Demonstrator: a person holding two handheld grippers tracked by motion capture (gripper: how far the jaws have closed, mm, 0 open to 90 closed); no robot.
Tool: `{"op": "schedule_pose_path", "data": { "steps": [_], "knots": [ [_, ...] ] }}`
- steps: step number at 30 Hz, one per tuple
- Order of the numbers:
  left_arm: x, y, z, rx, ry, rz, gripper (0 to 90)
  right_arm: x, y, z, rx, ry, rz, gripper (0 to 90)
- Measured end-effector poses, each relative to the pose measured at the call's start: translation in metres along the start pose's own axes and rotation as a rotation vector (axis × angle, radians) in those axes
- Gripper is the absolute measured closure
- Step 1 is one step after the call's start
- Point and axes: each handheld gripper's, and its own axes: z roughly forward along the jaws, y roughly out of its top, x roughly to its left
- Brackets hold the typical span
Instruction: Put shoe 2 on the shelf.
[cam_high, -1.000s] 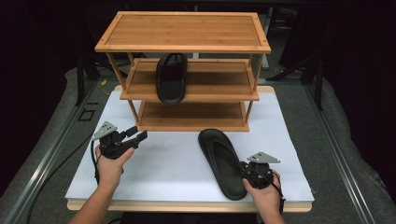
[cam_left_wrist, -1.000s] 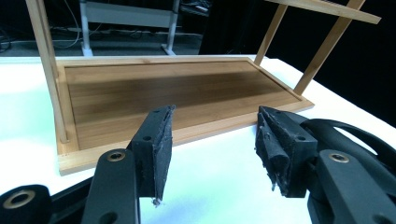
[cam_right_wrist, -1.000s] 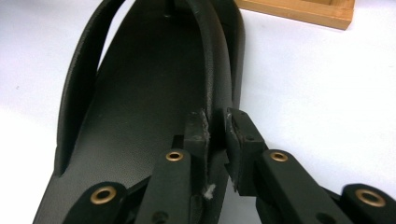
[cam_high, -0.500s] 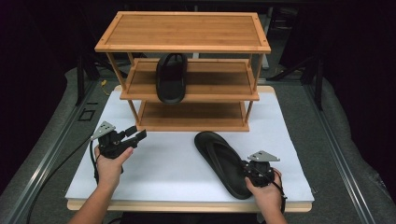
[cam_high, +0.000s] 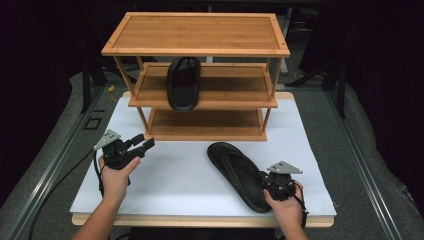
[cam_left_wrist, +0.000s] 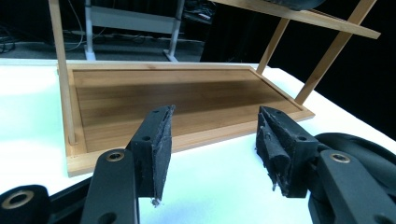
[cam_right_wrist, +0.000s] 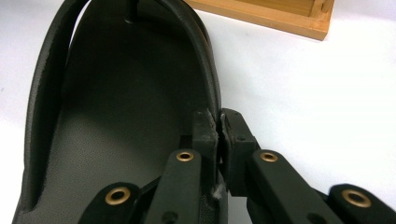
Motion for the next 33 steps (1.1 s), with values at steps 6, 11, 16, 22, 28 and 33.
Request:
{"op": "schedule_pose_path", "data": {
  "steps": [6,11,16,22,28,33],
  "knots": [
    [0.0,0.0,-0.001,-0.003,0.002,0.001,45.6,-0.001,0.001,-0.004,-0.031,-0.002,0.016,85.4],
    [0.0,0.0,-0.001,-0.001,0.003,0.0,45.0,-0.004,0.002,-0.009,-0.054,0.002,0.029,85.3],
    [0.001,0.0,-0.001,0.002,0.008,-0.001,44.6,-0.005,0.005,-0.017,-0.097,0.006,0.037,85.3],
    [0.001,0.0,-0.001,0.006,0.012,0.001,44.6,-0.007,0.007,-0.024,-0.129,0.002,0.046,85.3],
    [0.002,0.0,-0.001,0.005,0.016,-0.005,44.6,-0.008,0.01,-0.033,-0.169,0.009,0.057,85.3],
    [0.002,0.0,-0.001,0.005,0.018,-0.004,44.6,-0.008,0.013,-0.04,-0.202,0.01,0.066,85.3]
  ]
}}
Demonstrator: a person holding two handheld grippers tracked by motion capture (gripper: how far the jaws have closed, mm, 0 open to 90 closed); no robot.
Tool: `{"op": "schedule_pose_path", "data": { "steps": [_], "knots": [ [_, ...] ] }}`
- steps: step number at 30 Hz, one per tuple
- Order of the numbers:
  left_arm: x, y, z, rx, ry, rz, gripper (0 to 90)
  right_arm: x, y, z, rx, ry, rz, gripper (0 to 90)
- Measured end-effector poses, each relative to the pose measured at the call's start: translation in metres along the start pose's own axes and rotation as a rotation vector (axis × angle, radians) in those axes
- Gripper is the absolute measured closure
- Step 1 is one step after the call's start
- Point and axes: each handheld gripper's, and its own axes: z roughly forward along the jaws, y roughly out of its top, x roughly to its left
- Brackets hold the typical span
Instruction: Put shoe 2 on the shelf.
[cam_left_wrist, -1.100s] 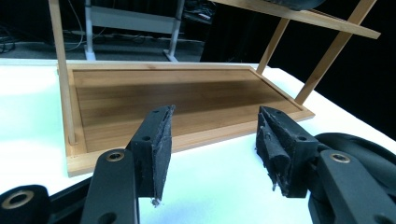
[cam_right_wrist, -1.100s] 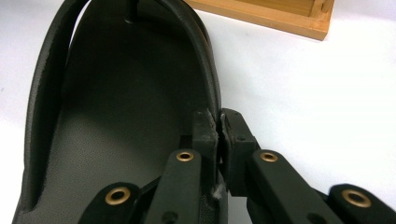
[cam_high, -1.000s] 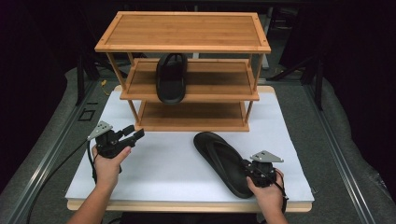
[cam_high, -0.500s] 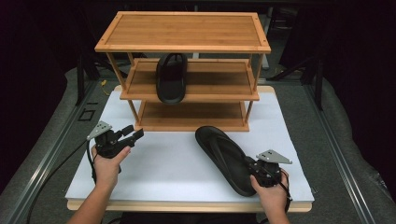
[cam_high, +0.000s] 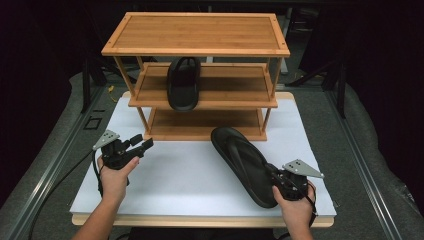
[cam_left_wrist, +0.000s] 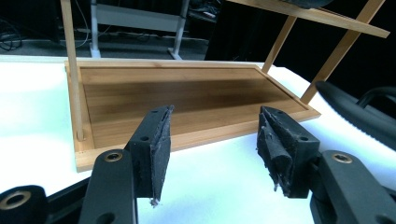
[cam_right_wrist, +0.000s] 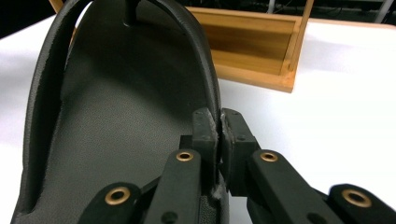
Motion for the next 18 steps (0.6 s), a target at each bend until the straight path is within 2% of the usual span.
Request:
{"op": "schedule_pose_path", "data": {
  "steps": [1,3,6,11,18],
  "knots": [
    [0.0,0.0,0.0,0.001,-0.001,0.001,44.6,0.0,0.001,-0.002,0.006,0.001,-0.001,85.3],
    [0.0,0.0,0.0,0.002,0.0,0.001,44.6,-0.001,0.002,-0.002,-0.021,-0.006,0.001,85.3],
    [0.0,0.0,-0.001,0.0,0.001,-0.001,44.6,-0.001,0.004,-0.005,-0.016,-0.004,0.001,85.3],
    [0.0,0.001,-0.001,-0.004,0.002,-0.002,44.6,-0.001,0.008,-0.009,-0.054,-0.009,0.001,85.3],
    [0.0,0.001,-0.002,-0.006,0.004,-0.004,44.6,-0.004,0.015,-0.02,-0.104,0.008,0.013,85.3]
  ]
}}
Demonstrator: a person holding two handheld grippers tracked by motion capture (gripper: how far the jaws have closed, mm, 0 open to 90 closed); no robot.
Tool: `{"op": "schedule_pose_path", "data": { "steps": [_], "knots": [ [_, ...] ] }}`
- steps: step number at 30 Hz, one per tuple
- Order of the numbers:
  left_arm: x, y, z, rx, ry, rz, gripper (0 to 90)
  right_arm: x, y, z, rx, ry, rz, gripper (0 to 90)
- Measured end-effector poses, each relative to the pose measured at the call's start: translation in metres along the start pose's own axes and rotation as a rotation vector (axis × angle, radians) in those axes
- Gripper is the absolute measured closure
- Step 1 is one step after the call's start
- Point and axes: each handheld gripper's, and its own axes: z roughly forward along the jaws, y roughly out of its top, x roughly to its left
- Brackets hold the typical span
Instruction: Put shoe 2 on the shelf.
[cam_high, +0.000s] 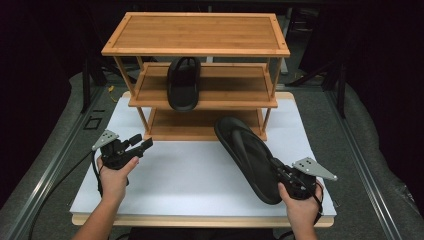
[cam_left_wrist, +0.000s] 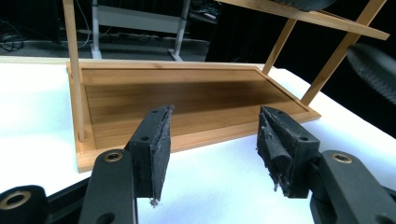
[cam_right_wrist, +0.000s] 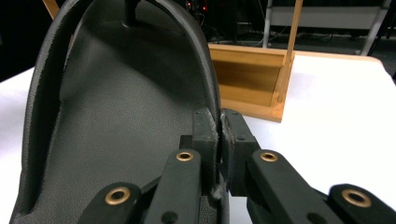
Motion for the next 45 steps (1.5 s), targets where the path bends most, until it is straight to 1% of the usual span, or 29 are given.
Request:
{"op": "schedule_pose_path", "data": {
  "steps": [1,2,3,4,5,7,8,10,11,13,16,19,23,26,35,37,39,41,42,43,44,45],
  "knots": [
    [0.0,0.0,0.0,0.0,0.0,0.001,44.6,0.0,0.001,-0.001,-0.006,0.0,-0.001,85.3],
    [0.0,0.0,0.0,-0.001,0.001,0.0,44.6,0.0,0.002,-0.003,0.0,-0.005,-0.006,85.4],
    [0.0,0.0,0.0,-0.002,0.001,0.001,44.6,0.001,0.003,-0.003,-0.011,-0.01,-0.004,85.3],
    [0.0,0.0,-0.001,-0.002,0.001,0.001,44.6,0.001,0.004,-0.004,-0.016,0.002,-0.004,85.4],
    [0.0,0.0,-0.001,-0.003,0.001,0.001,44.6,0.002,0.005,-0.004,-0.02,-0.006,-0.005,85.4],
    [0.0,0.0,-0.001,-0.004,0.001,0.001,44.6,0.002,0.007,-0.005,-0.029,0.003,-0.006,85.4],
    [0.0,0.0,-0.001,-0.004,0.001,0.001,44.6,0.003,0.007,-0.005,-0.044,0.004,0.0,85.4],
    [0.0,0.001,-0.001,-0.004,0.002,0.001,44.6,0.003,0.01,-0.007,-0.034,0.008,-0.003,85.4],
    [0.0,0.001,-0.001,-0.005,0.002,0.0,44.6,0.003,0.01,-0.006,-0.05,0.011,0.001,85.4],
    [0.0,0.001,-0.002,-0.004,0.004,0.001,44.6,0.003,0.012,-0.007,-0.049,0.014,0.002,85.4],
    [0.001,0.001,-0.002,-0.004,0.004,0.0,44.6,0.004,0.015,-0.007,-0.07,0.014,0.001,85.4],
    [0.001,0.001,-0.002,-0.007,0.003,-0.001,44.6,0.004,0.018,-0.008,-0.068,0.015,0.0,85.4],
    [0.001,0.001,-0.002,-0.008,0.003,-0.003,44.6,0.005,0.024,-0.007,-0.093,0.014,0.005,85.4],
    [0.001,0.001,-0.002,-0.006,0.002,-0.004,44.6,0.005,0.027,-0.007,-0.101,0.017,0.011,85.4],
    [0.002,0.0,-0.002,-0.006,0.003,-0.006,44.6,0.005,0.042,-0.004,-0.132,0.02,0.013,85.4],
    [0.002,0.0,-0.002,-0.006,0.004,-0.006,44.6,0.005,0.048,-0.002,-0.137,0.023,0.017,85.4],
    [0.002,0.0,-0.002,-0.005,0.005,-0.006,44.6,0.004,0.049,-0.002,-0.141,0.022,0.017,85.4],
    [0.003,0.0,-0.002,-0.006,0.005,-0.006,44.6,0.004,0.053,0.001,-0.162,0.02,0.021,85.4],
    [0.003,0.0,-0.002,-0.006,0.005,-0.007,44.6,0.003,0.056,0.001,-0.148,0.02,0.016,85.4],
    [0.003,0.0,-0.002,-0.007,0.006,-0.007,44.6,0.003,0.057,0.003,-0.167,0.015,0.019,85.4],
    [0.003,0.0,-0.003,-0.004,0.005,-0.007,44.6,0.003,0.059,0.004,-0.167,0.014,0.02,85.4],
    [0.003,0.0,-0.003,-0.004,0.006,-0.007,44.6,0.002,0.061,0.004,-0.155,0.015,0.015,85.4]
  ]
}}
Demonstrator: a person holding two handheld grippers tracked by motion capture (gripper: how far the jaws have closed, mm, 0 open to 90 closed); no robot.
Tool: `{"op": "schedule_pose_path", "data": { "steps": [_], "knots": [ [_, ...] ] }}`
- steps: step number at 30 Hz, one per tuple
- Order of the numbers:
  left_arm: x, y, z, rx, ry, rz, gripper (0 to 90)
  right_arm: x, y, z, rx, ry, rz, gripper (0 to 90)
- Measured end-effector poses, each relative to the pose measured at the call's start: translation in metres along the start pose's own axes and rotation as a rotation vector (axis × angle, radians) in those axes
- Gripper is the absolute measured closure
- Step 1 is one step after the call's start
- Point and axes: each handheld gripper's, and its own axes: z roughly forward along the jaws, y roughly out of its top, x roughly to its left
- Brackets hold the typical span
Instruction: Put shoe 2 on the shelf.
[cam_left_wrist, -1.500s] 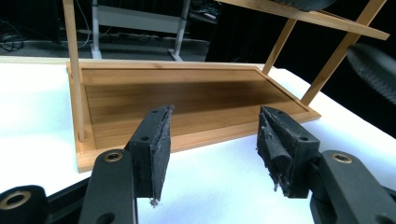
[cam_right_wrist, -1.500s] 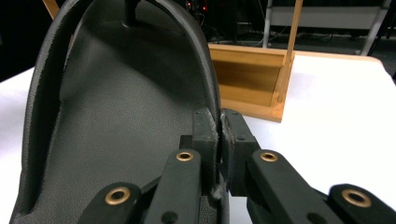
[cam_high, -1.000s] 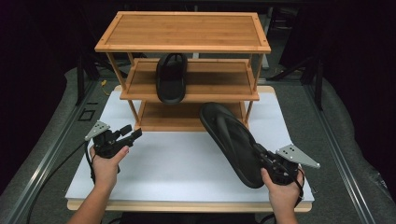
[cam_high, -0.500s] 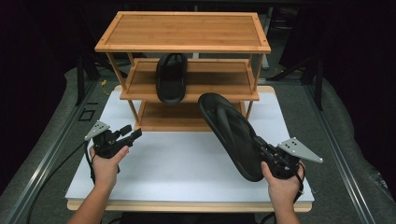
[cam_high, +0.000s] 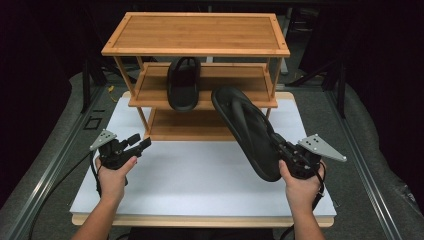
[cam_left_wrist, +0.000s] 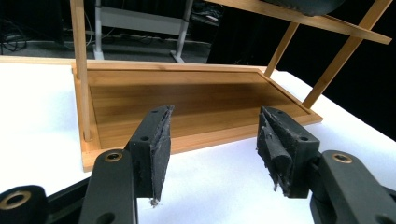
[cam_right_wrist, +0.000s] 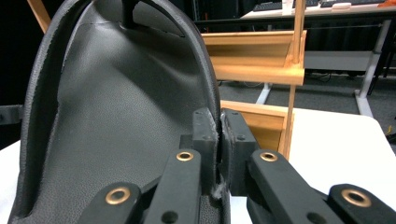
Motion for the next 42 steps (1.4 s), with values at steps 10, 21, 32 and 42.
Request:
{"op": "schedule_pose_path", "data": {
  "steps": [10,21,32,42],
  "knots": [
    [0.001,0.0,0.0,-0.003,0.0,-0.003,44.6,-0.002,0.018,0.011,-0.034,-0.019,-0.001,85.4],
    [0.001,-0.001,0.0,-0.002,0.002,-0.005,44.6,-0.004,0.041,0.032,-0.037,-0.046,-0.01,85.4],
    [0.002,-0.001,0.0,0.0,0.001,-0.009,44.6,0.001,0.055,0.065,-0.027,-0.059,0.002,85.4],
    [0.003,-0.001,0.0,-0.004,-0.001,-0.012,44.6,0.002,0.065,0.095,-0.005,-0.08,0.01,85.4]
  ]
}}
